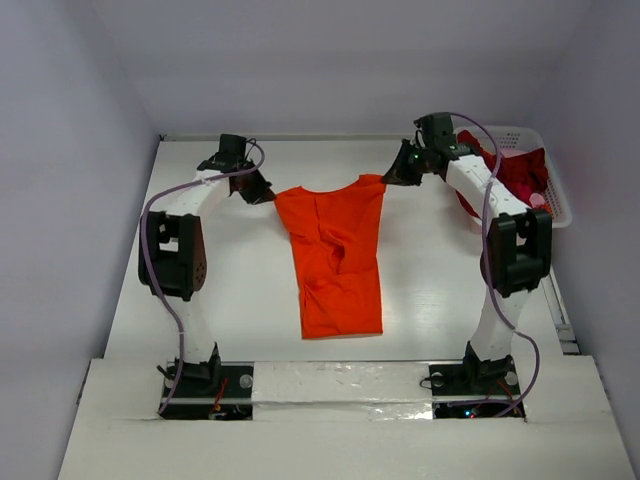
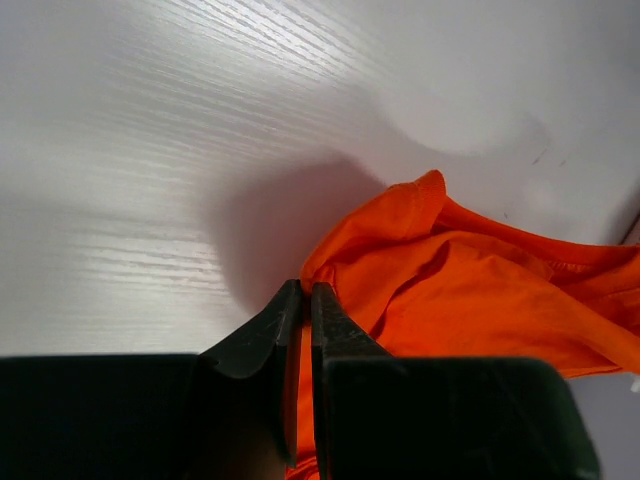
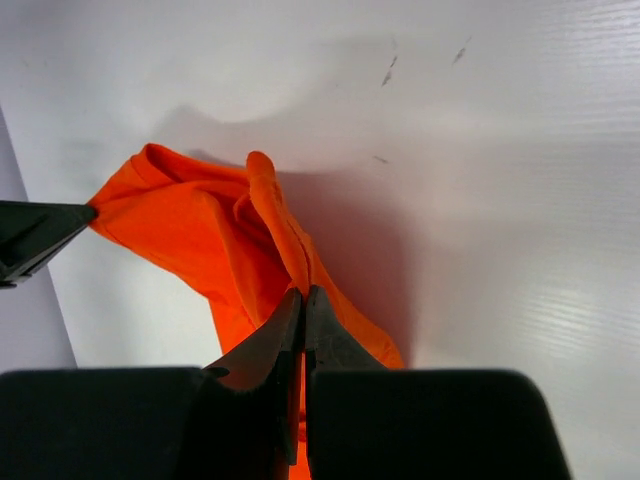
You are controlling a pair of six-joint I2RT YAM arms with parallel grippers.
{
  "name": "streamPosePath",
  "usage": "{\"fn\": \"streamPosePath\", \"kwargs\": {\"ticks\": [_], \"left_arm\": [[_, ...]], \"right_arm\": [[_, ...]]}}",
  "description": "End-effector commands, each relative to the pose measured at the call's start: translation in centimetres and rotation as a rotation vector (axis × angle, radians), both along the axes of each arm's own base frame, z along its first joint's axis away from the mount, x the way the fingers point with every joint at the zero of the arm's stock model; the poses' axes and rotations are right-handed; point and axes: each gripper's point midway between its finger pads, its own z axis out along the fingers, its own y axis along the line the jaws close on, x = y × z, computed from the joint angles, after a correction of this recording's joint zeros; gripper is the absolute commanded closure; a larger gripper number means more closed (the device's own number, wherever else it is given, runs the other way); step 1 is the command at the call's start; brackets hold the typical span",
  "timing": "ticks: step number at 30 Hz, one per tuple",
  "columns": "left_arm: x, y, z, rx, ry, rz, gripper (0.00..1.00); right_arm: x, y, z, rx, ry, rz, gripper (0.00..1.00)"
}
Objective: Fold and stack the t-shirts
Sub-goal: Fold the tshirt
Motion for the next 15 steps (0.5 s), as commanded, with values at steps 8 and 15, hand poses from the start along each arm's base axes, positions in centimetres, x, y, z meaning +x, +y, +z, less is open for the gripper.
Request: {"fn": "streamPosePath", "kwargs": {"ticks": [8, 15], "left_arm": [[-2.4, 0.5, 6.9, 0.008, -0.091, -0.024, 1.00], [-4.2, 0.7, 7.3, 0.010, -0.075, -0.041, 1.00]], "right_arm": [[-5.3, 1.5, 0.9, 0.035, 0.013, 0.095, 1.00], [-8.7, 2.7, 0.8, 0.035, 0.037, 0.138, 1.00]]}}
